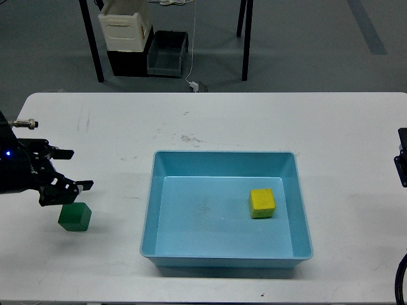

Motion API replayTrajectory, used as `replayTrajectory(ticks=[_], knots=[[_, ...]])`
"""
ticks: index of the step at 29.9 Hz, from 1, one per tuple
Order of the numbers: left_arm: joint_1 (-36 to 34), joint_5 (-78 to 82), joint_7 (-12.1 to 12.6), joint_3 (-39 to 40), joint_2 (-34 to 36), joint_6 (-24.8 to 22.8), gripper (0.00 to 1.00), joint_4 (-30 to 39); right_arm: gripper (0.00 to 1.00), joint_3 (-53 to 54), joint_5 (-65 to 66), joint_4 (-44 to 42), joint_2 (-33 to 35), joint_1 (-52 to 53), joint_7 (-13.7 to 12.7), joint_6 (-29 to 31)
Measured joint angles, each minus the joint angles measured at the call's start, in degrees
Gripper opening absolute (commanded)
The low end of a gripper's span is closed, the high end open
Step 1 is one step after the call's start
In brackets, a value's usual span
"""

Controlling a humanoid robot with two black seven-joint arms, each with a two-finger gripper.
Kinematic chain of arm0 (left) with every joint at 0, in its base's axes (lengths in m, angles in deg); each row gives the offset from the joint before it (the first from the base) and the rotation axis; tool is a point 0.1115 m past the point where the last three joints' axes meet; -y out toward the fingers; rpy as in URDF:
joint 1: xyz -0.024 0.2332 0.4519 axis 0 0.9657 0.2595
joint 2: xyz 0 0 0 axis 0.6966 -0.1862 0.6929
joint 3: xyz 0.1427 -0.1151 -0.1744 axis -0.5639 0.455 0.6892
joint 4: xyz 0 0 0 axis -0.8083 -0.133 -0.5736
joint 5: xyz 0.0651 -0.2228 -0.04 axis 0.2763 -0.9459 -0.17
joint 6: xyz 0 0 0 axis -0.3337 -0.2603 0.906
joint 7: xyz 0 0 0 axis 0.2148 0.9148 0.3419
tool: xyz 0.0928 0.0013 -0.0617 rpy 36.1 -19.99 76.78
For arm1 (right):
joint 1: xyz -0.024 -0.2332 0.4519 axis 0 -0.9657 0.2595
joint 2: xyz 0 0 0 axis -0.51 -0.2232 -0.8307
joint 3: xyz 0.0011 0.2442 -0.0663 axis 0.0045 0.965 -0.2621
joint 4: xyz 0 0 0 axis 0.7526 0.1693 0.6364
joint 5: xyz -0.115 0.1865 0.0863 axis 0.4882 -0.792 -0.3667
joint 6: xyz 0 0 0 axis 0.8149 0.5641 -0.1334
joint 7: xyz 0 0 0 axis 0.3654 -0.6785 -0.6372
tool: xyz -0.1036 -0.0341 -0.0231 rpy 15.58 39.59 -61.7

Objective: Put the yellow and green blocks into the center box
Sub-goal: 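Move the left gripper down toward the green cube, then close the left gripper around the green cube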

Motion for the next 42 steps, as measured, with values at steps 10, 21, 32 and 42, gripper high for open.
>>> replayTrajectory(ticks=[10,21,32,42], knots=[[-2.10,3.26,0.02,-10.21,-0.01,-0.32,0.99,-3.02,1.00,-0.37,-1.52,-0.09,-0.07,-1.48,0.08,-0.23],[-1.96,2.74,0.02,-13.45,-2.16,-0.36,0.99,-8.99,1.00,-0.53,-1.59,-0.17,-0.26,-1.63,0.13,-0.64],[-1.32,-0.25,0.01,-13.52,-4.13,-0.45,0.99,-10.16,1.00,-0.50,-1.60,-0.33,-0.28,-1.66,0.14,-1.39],[-1.44,-1.45,0.01,-14.91,-6.25,0.60,0.96,-10.06,1.00,-0.49,-1.60,-0.44,-0.28,-1.72,0.13,-2.09]])
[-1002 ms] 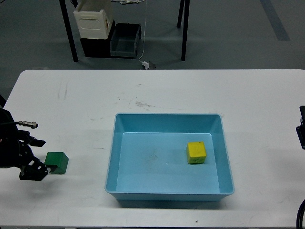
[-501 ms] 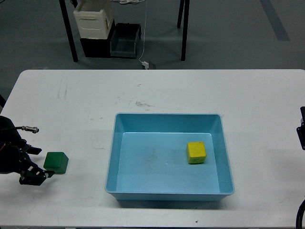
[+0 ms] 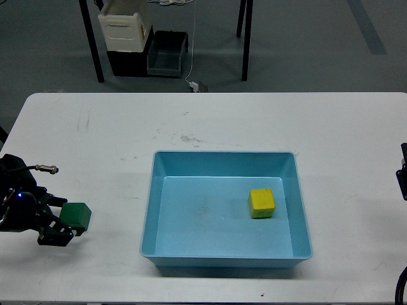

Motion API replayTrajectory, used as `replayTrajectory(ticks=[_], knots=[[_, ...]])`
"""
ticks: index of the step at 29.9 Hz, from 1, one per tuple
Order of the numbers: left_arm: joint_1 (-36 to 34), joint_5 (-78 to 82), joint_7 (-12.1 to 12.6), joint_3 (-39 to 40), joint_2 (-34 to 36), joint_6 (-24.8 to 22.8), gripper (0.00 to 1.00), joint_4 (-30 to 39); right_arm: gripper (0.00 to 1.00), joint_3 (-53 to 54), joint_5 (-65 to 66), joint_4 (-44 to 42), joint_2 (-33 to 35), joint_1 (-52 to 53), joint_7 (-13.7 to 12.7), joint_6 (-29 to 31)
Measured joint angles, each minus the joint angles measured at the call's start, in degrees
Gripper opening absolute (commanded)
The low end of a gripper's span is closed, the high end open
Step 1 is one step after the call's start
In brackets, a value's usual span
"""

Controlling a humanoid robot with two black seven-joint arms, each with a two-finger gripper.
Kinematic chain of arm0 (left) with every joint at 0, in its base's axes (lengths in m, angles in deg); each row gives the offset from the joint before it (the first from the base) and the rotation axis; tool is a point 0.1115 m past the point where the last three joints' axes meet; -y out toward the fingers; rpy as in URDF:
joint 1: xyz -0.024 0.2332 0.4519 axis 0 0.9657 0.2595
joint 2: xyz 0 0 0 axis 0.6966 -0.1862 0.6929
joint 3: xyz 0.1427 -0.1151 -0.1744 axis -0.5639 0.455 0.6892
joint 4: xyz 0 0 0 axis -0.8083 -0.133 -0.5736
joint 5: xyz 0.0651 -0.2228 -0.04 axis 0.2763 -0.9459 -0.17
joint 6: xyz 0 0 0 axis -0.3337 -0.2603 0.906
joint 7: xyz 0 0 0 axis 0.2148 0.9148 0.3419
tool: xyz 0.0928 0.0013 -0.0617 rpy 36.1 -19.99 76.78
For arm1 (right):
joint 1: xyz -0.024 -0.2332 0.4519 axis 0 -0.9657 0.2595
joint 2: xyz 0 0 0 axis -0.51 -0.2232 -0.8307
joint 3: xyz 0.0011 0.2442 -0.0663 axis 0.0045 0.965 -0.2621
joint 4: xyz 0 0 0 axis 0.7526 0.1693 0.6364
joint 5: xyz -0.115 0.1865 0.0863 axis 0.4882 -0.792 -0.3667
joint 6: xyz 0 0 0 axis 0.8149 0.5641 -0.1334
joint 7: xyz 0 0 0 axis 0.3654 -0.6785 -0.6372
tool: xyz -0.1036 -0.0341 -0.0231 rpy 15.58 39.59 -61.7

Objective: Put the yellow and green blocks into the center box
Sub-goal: 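Close the left gripper around the green cube, then lift the green cube with the left gripper over the tray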

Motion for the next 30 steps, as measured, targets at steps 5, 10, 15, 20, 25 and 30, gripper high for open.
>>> replayTrajectory(ticks=[5,10,15,20,25,30], knots=[[-0.03,-0.02,0.00,-0.37,-0.57,1.54,0.85,-0.23,1.00,-0.06,0.00,-0.15,0.00,0.00,0.00,-0.18],[0.08,0.07,0.00,-1.18,-0.61,4.99,0.72,-0.48,1.00,-0.09,0.00,-0.18,0.05,0.00,0.00,-0.25],[0.13,0.58,-0.02,-1.54,-0.61,6.53,0.56,-1.40,1.00,-0.03,0.00,-0.18,0.07,0.00,0.00,-0.28],[0.18,0.77,-0.02,-1.78,-0.61,6.64,0.50,-1.82,1.00,-0.04,0.00,-0.18,0.07,0.00,0.00,-0.28],[0.05,0.78,-0.01,-2.34,-0.38,6.76,0.42,-1.91,1.00,-0.13,0.00,-0.18,0.05,-0.07,0.00,-0.28],[-1.11,-0.06,0.03,-2.04,0.16,8.46,0.40,-2.03,1.00,-0.17,0.00,-0.18,0.00,-0.54,0.00,-0.32]])
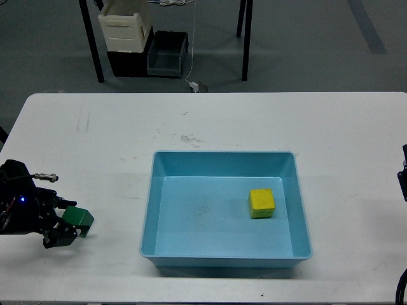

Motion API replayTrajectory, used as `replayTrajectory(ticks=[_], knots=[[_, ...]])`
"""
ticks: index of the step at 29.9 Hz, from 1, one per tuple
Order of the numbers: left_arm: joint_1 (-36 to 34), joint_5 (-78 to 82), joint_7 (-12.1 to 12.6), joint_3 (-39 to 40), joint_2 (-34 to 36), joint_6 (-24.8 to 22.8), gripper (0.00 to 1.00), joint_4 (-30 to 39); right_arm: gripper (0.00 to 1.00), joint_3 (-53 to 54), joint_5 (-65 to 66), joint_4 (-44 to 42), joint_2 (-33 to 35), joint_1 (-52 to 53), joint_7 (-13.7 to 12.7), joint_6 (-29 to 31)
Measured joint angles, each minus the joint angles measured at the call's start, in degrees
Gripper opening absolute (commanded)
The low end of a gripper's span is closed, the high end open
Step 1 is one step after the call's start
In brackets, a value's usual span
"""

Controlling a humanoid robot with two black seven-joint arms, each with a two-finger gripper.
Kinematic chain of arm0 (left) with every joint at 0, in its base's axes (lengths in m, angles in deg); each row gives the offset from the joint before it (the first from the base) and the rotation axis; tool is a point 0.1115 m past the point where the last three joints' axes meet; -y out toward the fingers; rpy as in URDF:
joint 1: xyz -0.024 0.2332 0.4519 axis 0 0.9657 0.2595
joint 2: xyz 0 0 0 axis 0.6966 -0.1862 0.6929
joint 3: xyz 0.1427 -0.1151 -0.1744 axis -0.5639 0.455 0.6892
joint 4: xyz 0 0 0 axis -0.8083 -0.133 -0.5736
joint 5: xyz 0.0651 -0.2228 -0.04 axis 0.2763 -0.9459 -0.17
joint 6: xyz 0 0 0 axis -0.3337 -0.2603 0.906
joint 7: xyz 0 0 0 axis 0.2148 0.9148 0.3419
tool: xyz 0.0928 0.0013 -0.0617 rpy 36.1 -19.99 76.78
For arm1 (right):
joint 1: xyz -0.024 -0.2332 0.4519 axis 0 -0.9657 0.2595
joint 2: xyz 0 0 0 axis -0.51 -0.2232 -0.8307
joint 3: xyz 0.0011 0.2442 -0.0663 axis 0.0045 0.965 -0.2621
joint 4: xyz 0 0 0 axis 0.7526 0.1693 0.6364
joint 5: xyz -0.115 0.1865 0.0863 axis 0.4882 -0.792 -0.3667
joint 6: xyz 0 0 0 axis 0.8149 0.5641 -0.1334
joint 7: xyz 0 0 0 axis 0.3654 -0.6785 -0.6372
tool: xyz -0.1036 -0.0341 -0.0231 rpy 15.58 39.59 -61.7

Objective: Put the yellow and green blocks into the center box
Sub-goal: 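Lift the green cube with the left gripper over the tray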

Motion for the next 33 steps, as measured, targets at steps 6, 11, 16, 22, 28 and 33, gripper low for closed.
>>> replayTrajectory(ticks=[6,11,16,22,28,33], knots=[[-5.58,-4.87,-0.02,0.15,0.98,2.61,0.40,-0.57,1.00,0.04,0.00,0.00,0.00,-0.24,0.00,-0.60],[-11.95,-11.48,-0.02,0.49,2.64,3.19,0.40,-0.39,1.00,-0.13,0.00,0.00,0.00,-0.25,0.00,-0.71],[-20.39,-15.59,-0.02,0.55,2.12,3.24,0.40,1.14,1.00,-0.02,0.00,0.00,0.13,-0.61,0.01,-0.82],[-25.20,-17.50,-0.03,0.12,-2.27,2.65,0.40,7.08,1.00,-0.18,0.00,0.00,0.17,-0.94,0.02,-0.83],[-26.44,-14.48,-0.03,-0.99,-11.02,-0.34,0.40,8.56,1.00,-0.60,0.00,-0.09,0.02,-0.97,0.01,-0.84],[-29.54,-12.08,-0.04,-1.46,-19.15,-7.21,0.40,8.54,1.00,-0.57,0.00,-0.09,0.05,-1.09,-0.02,-0.84]])
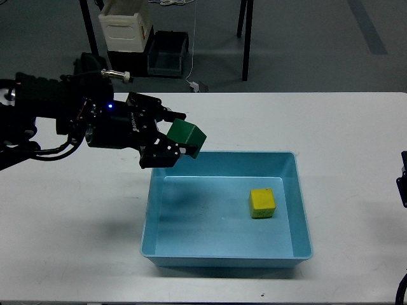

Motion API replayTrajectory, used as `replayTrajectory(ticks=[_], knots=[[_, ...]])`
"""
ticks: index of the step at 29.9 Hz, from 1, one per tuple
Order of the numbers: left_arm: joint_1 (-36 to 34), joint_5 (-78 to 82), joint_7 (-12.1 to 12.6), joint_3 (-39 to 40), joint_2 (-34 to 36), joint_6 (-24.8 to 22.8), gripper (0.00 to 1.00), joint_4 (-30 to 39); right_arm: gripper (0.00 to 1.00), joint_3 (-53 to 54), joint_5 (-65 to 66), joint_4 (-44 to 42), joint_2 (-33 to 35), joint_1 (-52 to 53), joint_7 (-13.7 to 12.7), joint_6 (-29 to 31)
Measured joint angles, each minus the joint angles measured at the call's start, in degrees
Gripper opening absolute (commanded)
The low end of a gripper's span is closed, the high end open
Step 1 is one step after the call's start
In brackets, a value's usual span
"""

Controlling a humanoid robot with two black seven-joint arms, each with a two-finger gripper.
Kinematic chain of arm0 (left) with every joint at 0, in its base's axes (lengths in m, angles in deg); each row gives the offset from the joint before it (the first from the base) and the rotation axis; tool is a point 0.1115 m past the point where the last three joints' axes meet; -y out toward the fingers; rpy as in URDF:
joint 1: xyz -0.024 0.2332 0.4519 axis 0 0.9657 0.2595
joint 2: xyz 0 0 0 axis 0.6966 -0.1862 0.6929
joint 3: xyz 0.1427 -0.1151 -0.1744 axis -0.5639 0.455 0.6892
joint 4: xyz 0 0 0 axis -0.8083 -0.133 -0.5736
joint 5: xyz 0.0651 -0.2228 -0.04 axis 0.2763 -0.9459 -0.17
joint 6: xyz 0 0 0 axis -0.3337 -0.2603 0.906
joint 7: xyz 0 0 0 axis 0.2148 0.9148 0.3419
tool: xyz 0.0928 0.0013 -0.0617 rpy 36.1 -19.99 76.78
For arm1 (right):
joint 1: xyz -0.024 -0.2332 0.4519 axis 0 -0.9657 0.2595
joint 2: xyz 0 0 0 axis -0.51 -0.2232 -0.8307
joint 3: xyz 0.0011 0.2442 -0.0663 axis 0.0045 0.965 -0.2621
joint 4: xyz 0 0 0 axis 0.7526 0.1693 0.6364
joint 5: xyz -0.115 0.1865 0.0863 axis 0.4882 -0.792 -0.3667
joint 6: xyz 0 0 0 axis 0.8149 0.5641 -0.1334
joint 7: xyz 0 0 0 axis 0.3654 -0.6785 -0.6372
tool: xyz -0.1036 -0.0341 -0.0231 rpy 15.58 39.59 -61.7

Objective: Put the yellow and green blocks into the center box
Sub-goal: 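Lift the green cube with the left gripper over the tray, then lower the green cube into the tray beside the yellow cube and release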

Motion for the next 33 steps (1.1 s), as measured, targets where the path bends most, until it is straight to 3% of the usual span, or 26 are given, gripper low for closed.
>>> replayTrajectory(ticks=[5,12,17,28,33], knots=[[-2.13,1.61,-0.01,-3.55,-6.97,-4.59,0.40,-0.51,1.00,0.04,0.00,-0.06,0.04,-0.04,-0.01,0.01],[-4.20,10.00,0.02,-12.66,-16.29,-5.34,0.44,-8.24,1.00,-0.17,0.00,-0.94,-0.03,0.03,-0.01,0.01],[-3.90,11.43,0.03,-15.33,-19.80,-5.04,0.68,-12.37,1.00,-0.27,0.00,-0.97,0.01,0.06,0.01,0.01],[-1.19,11.02,0.03,-15.34,-20.48,-4.95,0.90,-14.43,1.00,-0.56,0.00,-1.12,-0.04,0.14,0.02,0.08],[-0.53,10.68,0.03,-14.93,-20.49,-4.87,0.90,-15.26,1.00,-1.71,-0.06,-1.08,0.05,0.13,0.03,0.18]])
